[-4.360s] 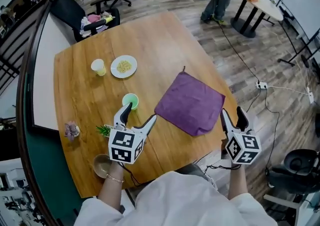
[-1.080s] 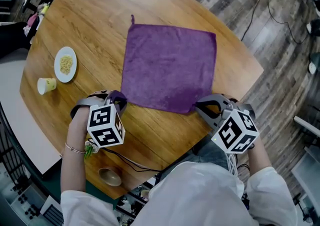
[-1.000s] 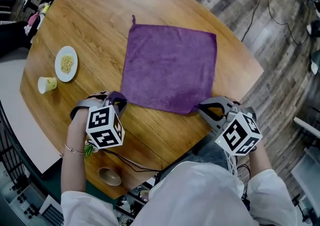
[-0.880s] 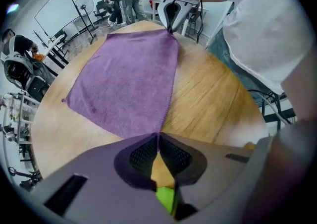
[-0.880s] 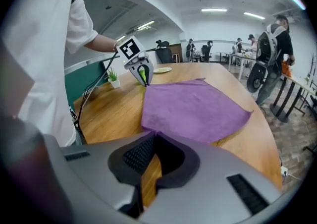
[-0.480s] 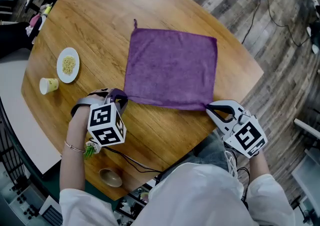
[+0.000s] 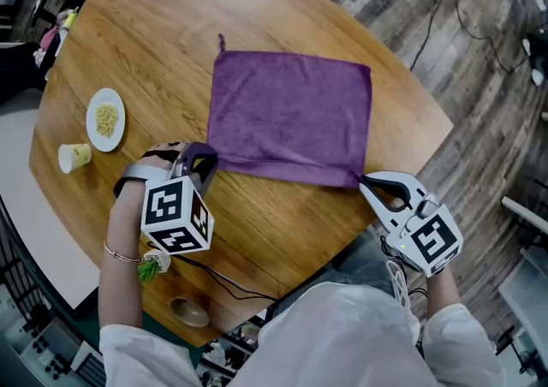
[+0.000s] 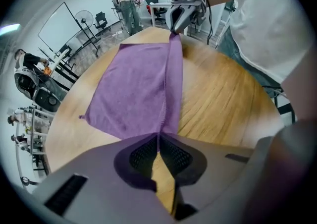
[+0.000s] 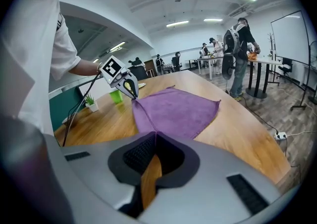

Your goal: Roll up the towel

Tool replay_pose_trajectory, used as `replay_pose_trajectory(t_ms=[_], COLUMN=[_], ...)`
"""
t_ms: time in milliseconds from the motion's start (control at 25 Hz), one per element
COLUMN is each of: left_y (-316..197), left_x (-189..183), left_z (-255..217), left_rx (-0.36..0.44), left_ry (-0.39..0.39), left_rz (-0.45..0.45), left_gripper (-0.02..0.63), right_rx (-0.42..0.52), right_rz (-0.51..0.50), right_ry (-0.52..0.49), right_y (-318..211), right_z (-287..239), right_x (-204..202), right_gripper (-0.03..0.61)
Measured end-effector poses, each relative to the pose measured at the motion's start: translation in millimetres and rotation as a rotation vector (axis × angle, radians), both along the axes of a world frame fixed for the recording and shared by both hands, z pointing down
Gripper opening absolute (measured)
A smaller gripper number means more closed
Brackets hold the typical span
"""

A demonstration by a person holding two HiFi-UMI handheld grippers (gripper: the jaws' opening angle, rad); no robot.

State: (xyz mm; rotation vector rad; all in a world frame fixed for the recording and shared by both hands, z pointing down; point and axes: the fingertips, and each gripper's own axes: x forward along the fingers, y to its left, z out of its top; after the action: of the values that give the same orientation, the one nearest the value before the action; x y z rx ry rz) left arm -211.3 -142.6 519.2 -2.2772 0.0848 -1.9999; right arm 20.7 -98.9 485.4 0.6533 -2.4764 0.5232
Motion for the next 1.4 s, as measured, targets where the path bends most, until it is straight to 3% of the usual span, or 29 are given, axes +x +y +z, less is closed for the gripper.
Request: replay_pose_trajectory(t_ms=[160,360,600,920,1040,1160,1320,1400], left_y=[17,43,19,-11,-13,-11,-11,-4], left_x=[-8,-12,-11,-1,-2,-6,-11,-9], left_z=[-11,-10,-3,5,9,10,-8,-20], left_rx=[0.005,-0.054,-0.046,0.016,0.015,0.001,0.054,0.075], left_ry=[0.034,0.017,-0.017,0.023,0.032,0.037,0.066,0.083], left_rz=[-0.028,-0.004,0.022,-0.032,-0.055,-0.067,-0.088,-0.076], left_gripper=[0.02,0.02,0.02,0.023,0.053,0.104,0.118,0.117], right_rx=[0.011,-0.024,-0.014,-0.038,-0.045,-0.048,-0.016,0.025], right_rz=[-0.047,-0.092,0.049,0.158,0.185,0.192,0.23,0.21], right_ry=[-0.022,-0.012,-0.039,0.036,0.087,0.081,0.092,0.115], right_y=[8,21,0,-12,-17,-16,-22,-22], right_z=[-6,-2,-3,18,23,26,17,4], right_x=[-6,-12,-6,6,7,6,18,22], right_gripper=[0.007,0.008,0.008,0.008,0.009,0.037,0.11,0.109])
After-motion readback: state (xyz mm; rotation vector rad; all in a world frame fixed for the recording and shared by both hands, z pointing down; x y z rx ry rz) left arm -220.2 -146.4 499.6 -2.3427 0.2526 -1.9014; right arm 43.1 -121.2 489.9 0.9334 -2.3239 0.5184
